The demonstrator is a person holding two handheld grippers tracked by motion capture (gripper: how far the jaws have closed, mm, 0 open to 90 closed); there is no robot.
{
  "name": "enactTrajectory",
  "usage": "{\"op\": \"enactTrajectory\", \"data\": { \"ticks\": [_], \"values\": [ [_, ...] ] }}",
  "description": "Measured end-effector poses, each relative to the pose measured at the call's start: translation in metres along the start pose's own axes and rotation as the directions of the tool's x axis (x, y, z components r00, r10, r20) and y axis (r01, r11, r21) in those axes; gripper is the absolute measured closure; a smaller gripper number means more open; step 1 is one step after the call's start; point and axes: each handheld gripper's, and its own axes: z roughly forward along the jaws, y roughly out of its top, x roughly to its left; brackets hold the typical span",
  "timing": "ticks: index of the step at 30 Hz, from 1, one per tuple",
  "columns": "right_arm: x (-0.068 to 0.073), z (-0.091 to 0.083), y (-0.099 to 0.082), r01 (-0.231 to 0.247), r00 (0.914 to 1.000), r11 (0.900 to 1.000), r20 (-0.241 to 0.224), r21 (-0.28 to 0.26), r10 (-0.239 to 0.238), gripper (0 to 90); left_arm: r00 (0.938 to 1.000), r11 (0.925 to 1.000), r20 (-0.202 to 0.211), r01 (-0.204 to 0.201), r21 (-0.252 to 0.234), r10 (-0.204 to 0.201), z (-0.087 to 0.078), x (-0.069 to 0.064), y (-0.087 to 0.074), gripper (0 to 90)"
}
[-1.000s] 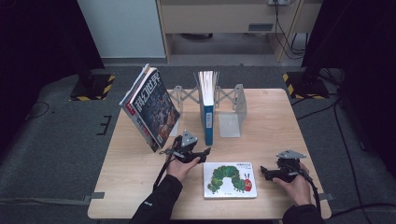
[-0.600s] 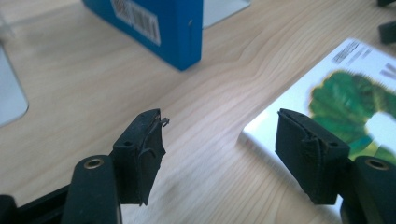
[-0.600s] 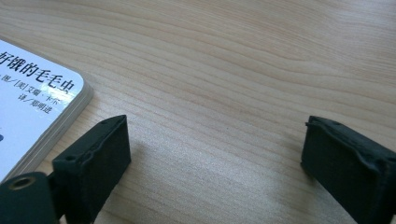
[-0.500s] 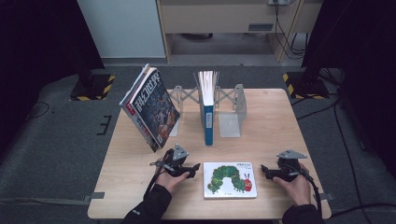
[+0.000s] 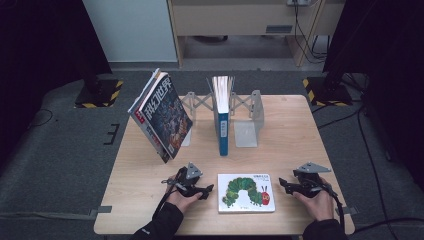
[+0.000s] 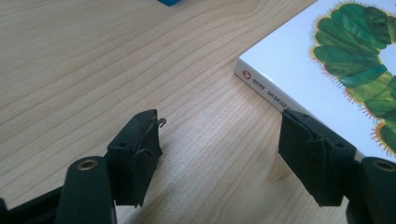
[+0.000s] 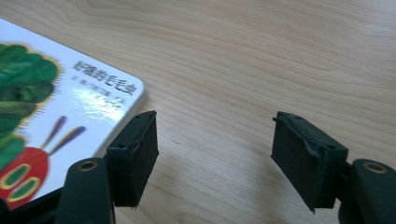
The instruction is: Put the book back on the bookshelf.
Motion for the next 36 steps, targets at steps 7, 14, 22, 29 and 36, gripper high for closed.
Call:
{"op": "enactTrajectory", "data": {
  "ticks": [7, 14, 22, 29, 36],
  "values": [
    [0.012, -0.002, 0.001, -0.014, 0.9981, 0.9998, -0.06, -0.013, 0.014, 37.4, 0.9996, 0.9996, -0.01, -0.025, -0.009, 0.025, 0.004, -0.003, -0.003, 24.0],
    [0.021, -0.001, -0.001, -0.031, 0.9925, 0.9994, -0.118, 0.013, 0.032, 44.8, 0.9982, 0.9982, -0.019, -0.057, -0.017, 0.057, 0.006, -0.007, -0.005, 17.6],
    [0.028, 0.0, -0.004, -0.056, 0.9863, 0.9983, -0.154, 0.019, 0.058, 45.5, 0.9977, 0.9977, -0.008, -0.067, 0.01, 0.067, 0.009, -0.008, -0.003, 6.9],
    [0.036, 0.0, -0.01, -0.076, 0.9786, 0.9968, -0.19, 0.025, 0.08, 45.0, 0.9987, 0.9987, -0.025, -0.043, 0.026, 0.044, 0.011, -0.007, -0.003, 0.0],
    [0.043, 0.004, -0.009, -0.082, 0.9725, 0.9962, -0.216, 0.028, 0.086, 45.2, 0.9989, 0.999, -0.028, -0.038, 0.024, 0.038, 0.011, -0.008, -0.003, 0.0]
  ]
}}
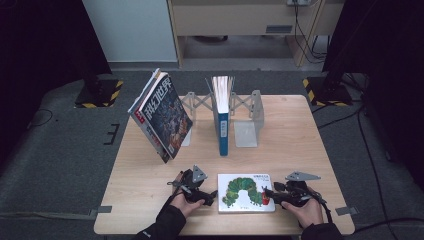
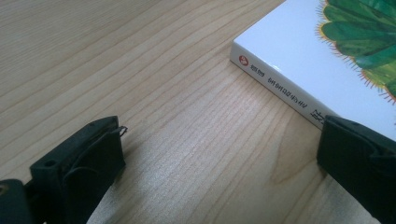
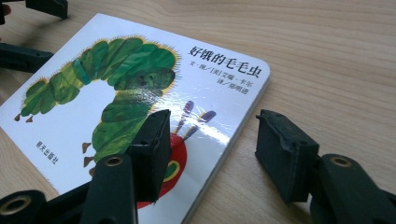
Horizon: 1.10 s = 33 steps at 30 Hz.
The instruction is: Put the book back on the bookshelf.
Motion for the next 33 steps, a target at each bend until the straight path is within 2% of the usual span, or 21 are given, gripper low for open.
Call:
{"op": "enactTrajectory", "data": {
  "ticks": [6, 14, 19, 29, 33],
  "values": [
    [0.0029, 0.0034, 0.0004, -0.018, 0.9994, 0.9998, -0.031, -0.009, 0.018, 44.3, 0.9999, 0.9999, 0.007, -0.012, -0.001, 0.012, -0.0006, -0.0021, 0.0017, 4.6],
    [0.0017, 0.0032, 0.0012, -0.03, 0.9988, 0.9993, -0.04, -0.02, 0.029, 43.8, 0.9996, 0.9997, 0.016, -0.023, -0.006, 0.023, -0.001, -0.002, 0.0017, 7.1],
    [0.0009, 0.0009, 0.0026, -0.06, 0.9966, 0.9976, -0.058, -0.035, 0.058, 43.5, 0.9994, 0.9996, 0.021, -0.028, -0.006, 0.028, -0.0018, -0.0025, 0.002, 8.9],
    [-0.0005, -0.0033, 0.0066, -0.075, 0.9953, 0.9926, -0.068, -0.095, 0.069, 42.1, 0.9992, 0.9994, 0.024, -0.033, -0.008, 0.033, -0.0011, -0.004, 0.0029, 10.6],
    [-0.0011, -0.006, 0.0094, -0.081, 0.9947, 0.9856, -0.075, -0.149, 0.071, 42.1, 0.9992, 0.9994, 0.024, -0.033, -0.009, 0.033, -0.0006, -0.0045, 0.0031, 10.6]
  ]
}}
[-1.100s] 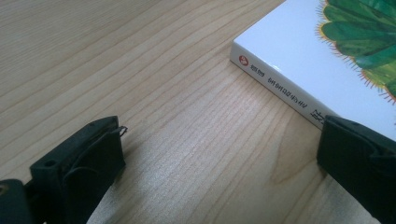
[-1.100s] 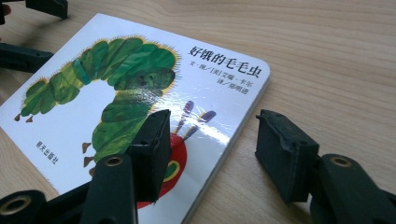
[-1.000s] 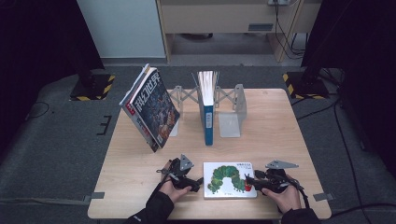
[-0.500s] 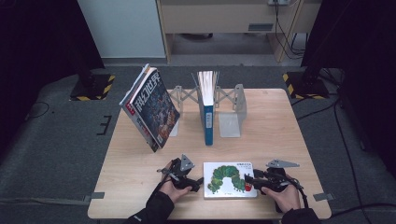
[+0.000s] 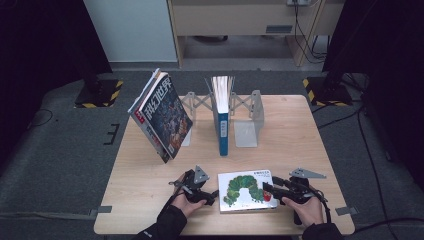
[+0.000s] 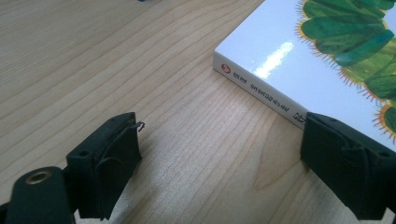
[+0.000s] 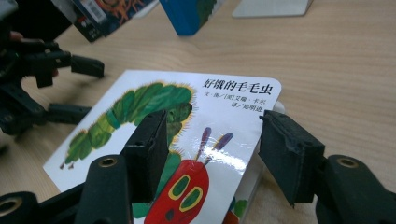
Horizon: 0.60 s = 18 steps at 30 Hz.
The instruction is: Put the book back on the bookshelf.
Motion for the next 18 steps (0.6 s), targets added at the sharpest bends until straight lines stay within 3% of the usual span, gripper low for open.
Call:
{"op": "enactTrajectory", "data": {
  "ticks": [8, 18],
  "values": [
    [0.003, -0.0031, 0.0051, -0.011, 0.9999, 0.9959, -0.012, -0.09, 0.01, 41.5, 1.0, 1.0, -0.001, 0.002, -0.006, -0.002, 0.0009, -0.0007, 0.0001, 10.3],
    [0.0069, -0.0039, 0.0061, -0.035, 0.9994, 0.9933, -0.012, -0.111, 0.034, 39.5, 1.0, 0.9999, 0.001, 0.001, -0.013, -0.001, 0.0011, -0.0005, -0.0008, 10.0]
  ]
}}
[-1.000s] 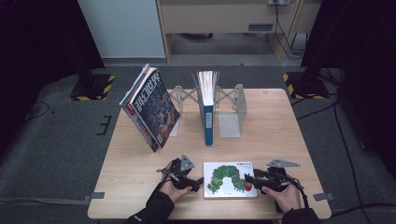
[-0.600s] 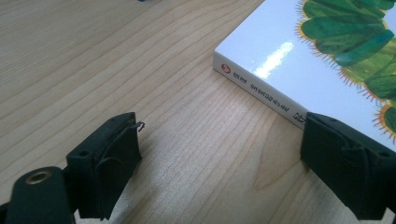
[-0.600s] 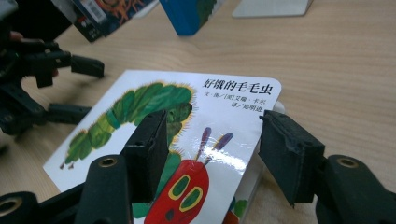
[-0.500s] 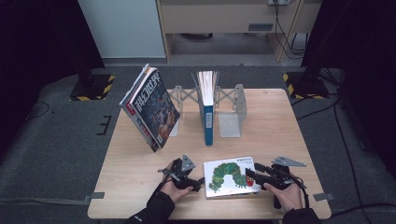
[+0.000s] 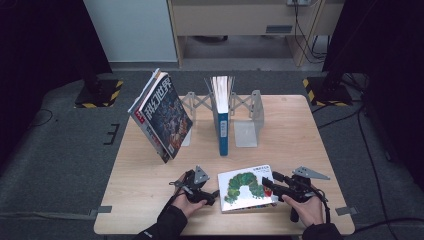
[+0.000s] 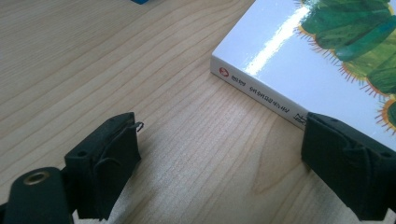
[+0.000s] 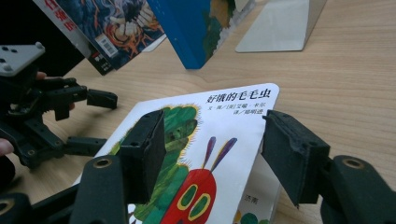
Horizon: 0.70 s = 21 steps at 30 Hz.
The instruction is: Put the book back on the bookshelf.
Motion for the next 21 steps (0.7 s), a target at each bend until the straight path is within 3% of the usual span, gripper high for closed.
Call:
{"op": "enactTrajectory", "data": {
  "ticks": [9, 19, 21],
  "values": [
    [0.0025, -0.0026, 0.0017, -0.027, 0.9995, 0.9993, -0.017, -0.027, 0.026, 40.3, 1.0, 1.0, -0.003, 0.002, 0.0, -0.002, 0.0003, 0.0003, -0.0002, 9.0],
    [0.0023, -0.0035, -0.0002, -0.048, 0.9985, 0.9988, -0.025, -0.005, 0.048, 41.6, 0.9999, 1.0, -0.008, 0.006, 0.003, -0.006, 0.0008, 0.0004, 0.0, 7.2],
    [0.0018, -0.0039, -0.0005, -0.048, 0.9982, 0.9989, -0.036, 0.003, 0.048, 46.7, 0.9999, 1.0, -0.009, 0.007, 0.003, -0.007, 0.0009, 0.0004, 0.0001, 7.1]
  ]
}}
